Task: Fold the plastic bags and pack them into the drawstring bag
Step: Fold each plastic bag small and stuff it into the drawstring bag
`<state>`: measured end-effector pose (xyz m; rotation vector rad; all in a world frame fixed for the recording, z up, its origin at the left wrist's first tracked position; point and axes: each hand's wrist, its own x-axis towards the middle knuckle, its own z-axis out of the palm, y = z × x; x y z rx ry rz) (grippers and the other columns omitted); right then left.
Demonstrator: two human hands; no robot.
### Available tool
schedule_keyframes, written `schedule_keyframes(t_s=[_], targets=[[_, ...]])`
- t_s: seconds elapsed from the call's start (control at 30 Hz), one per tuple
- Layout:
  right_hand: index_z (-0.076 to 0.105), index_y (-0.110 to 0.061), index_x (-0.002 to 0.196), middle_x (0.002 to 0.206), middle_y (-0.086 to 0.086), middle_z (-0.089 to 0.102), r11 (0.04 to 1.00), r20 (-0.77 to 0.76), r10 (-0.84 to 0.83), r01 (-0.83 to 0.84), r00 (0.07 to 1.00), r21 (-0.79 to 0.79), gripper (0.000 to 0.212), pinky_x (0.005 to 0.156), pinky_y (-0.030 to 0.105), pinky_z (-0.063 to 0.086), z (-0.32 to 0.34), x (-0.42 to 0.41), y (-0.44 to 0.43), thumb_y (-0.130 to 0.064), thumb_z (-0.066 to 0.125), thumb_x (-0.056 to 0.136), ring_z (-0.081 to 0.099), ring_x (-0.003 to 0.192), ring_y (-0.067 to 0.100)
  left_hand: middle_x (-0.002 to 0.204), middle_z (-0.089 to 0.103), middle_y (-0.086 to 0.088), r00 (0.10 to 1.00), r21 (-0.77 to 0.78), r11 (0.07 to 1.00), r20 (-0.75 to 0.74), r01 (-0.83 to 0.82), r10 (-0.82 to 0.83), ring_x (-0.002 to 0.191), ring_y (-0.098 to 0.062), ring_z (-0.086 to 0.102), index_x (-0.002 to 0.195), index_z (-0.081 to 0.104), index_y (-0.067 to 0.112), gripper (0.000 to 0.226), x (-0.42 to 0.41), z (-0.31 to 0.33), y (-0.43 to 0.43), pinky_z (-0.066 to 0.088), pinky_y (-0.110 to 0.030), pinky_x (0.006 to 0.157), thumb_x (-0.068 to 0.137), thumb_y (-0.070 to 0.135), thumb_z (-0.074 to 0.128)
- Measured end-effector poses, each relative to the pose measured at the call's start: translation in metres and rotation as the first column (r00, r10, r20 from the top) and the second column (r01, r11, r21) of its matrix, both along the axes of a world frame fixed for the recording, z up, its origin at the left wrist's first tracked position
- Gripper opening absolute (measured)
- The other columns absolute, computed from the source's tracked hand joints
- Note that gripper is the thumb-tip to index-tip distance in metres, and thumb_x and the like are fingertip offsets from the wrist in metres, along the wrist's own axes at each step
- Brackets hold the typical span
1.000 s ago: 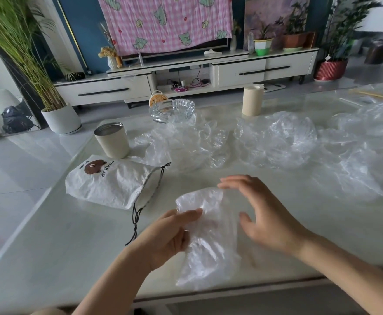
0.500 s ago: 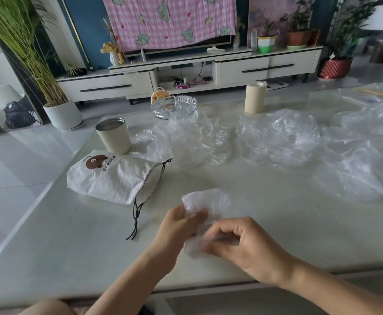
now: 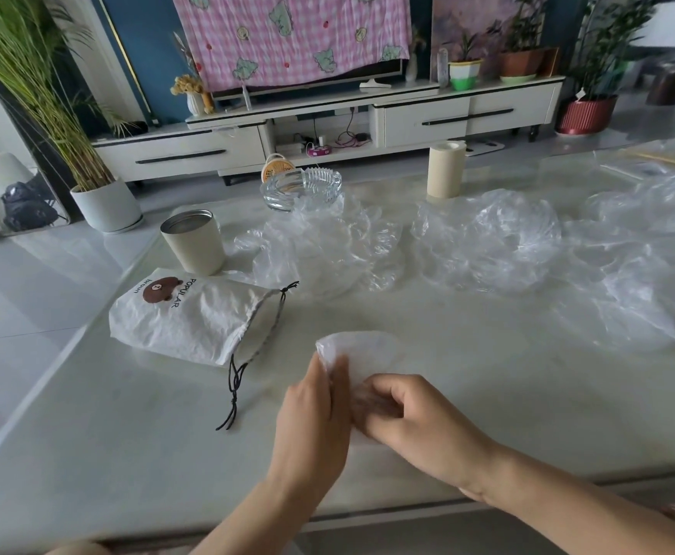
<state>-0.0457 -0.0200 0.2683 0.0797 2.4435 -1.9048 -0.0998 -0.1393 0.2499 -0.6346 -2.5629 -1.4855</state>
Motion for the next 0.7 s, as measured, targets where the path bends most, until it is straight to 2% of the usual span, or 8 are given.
schedule_keyframes(t_s=[0.07, 0.27, 0.33, 0.4, 0.43, 0.53, 0.63, 0.7], targets=[[0.061, -0.006, 0.074, 0.065, -0.011, 0.057, 0.998, -0.012, -0.022, 0.023, 1.000, 0.064, 0.018, 0.066, 0.022, 0.042, 0.001, 0.001, 0.002, -0.017, 0.062, 0.087, 0.049, 0.063, 0.001, 0.049, 0.050, 0.018, 0.995, -0.023, 0.999, -0.091, -0.046, 0.043, 0.044, -0.013, 0.039, 0.065, 0.032, 0.021, 0.034, -0.007, 0.002, -0.002, 0.024, -0.026, 0.043, 0.093, 0.039, 0.031], [0.065, -0.013, 0.074, 0.077, 0.001, 0.065, 0.963, 0.056, -0.206, 0.192, 0.977, 0.192, 0.022, 0.067, 0.022, 0.042, -0.001, -0.008, 0.016, -0.033, 0.069, 0.081, 0.053, 0.066, 0.006, 0.047, 0.048, 0.018, 0.974, 0.077, 0.983, -0.139, -0.168, 0.177, 0.044, -0.005, 0.040, 0.062, 0.031, 0.026, 0.037, -0.019, 0.019, -0.012, 0.026, -0.015, 0.042, 0.098, 0.023, 0.038], [0.064, -0.018, 0.090, 0.093, -0.003, 0.067, 0.970, 0.090, -0.242, 0.242, 0.966, 0.005, 0.023, 0.075, 0.019, 0.043, 0.003, -0.010, 0.019, -0.032, 0.075, 0.076, 0.058, 0.081, 0.006, 0.047, 0.046, 0.015, 0.973, 0.103, 0.980, -0.138, -0.172, 0.186, 0.045, -0.005, 0.039, 0.062, 0.033, 0.025, 0.037, -0.023, 0.022, -0.015, 0.027, -0.015, 0.043, 0.098, 0.022, 0.039], [0.056, -0.022, 0.112, 0.112, -0.006, 0.063, 0.940, 0.176, -0.156, 0.201, 0.972, -0.276, 0.060, 0.085, 0.021, 0.045, 0.006, -0.011, 0.018, -0.034, 0.086, 0.062, 0.060, 0.101, 0.005, 0.048, 0.048, 0.016, 0.985, 0.115, 0.984, -0.088, -0.138, 0.149, 0.044, -0.003, 0.038, 0.062, 0.037, 0.025, 0.036, -0.023, 0.021, -0.015, 0.027, -0.014, 0.042, 0.098, 0.026, 0.038], [0.053, -0.023, 0.115, 0.113, -0.007, 0.063, 0.917, 0.204, -0.096, 0.166, 0.974, -0.364, 0.071, 0.083, 0.021, 0.046, 0.006, -0.011, 0.016, -0.032, 0.089, 0.055, 0.061, 0.102, 0.004, 0.049, 0.049, 0.016, 0.992, 0.125, 0.987, -0.052, -0.104, 0.112, 0.043, -0.002, 0.037, 0.064, 0.041, 0.024, 0.034, -0.022, 0.020, -0.015, 0.029, -0.014, 0.042, 0.096, 0.031, 0.036], [0.061, -0.021, 0.100, 0.090, -0.010, 0.070, 0.880, 0.172, 0.021, 0.064, 0.985, -0.471, 0.045, 0.066, 0.017, 0.047, 0.010, -0.009, 0.004, -0.023, 0.078, 0.059, 0.066, 0.080, 0.001, 0.053, 0.054, 0.010, 1.000, 0.121, 0.993, 0.023, -0.007, 0.004, 0.047, -0.005, 0.045, 0.073, 0.053, 0.016, 0.035, -0.016, 0.017, -0.010, 0.037, -0.020, 0.042, 0.093, 0.040, 0.036], [0.066, -0.002, 0.106, 0.100, 0.014, 0.071, 0.848, 0.164, -0.023, 0.107, 0.986, -0.520, 0.037, 0.071, 0.029, 0.054, 0.002, -0.015, -0.005, -0.014, 0.072, 0.071, 0.069, 0.090, 0.024, 0.056, 0.058, 0.007, 0.990, 0.116, 0.992, 0.130, 0.042, -0.057, 0.046, -0.003, 0.050, 0.078, 0.055, 0.016, 0.028, -0.011, 0.017, -0.007, 0.039, -0.018, 0.040, 0.097, 0.031, 0.041], [0.065, 0.006, 0.103, 0.095, 0.023, 0.069, 0.817, 0.172, -0.066, 0.152, 0.983, -0.556, 0.025, 0.066, 0.033, 0.053, -0.003, -0.020, -0.005, -0.006, 0.066, 0.080, 0.068, 0.080, 0.032, 0.057, 0.056, 0.001, 0.971, 0.113, 0.992, 0.223, 0.060, -0.084, 0.041, -0.008, 0.050, 0.082, 0.054, 0.008, 0.029, -0.011, 0.019, -0.006, 0.038, -0.022, 0.035, 0.097, 0.030, 0.042]])
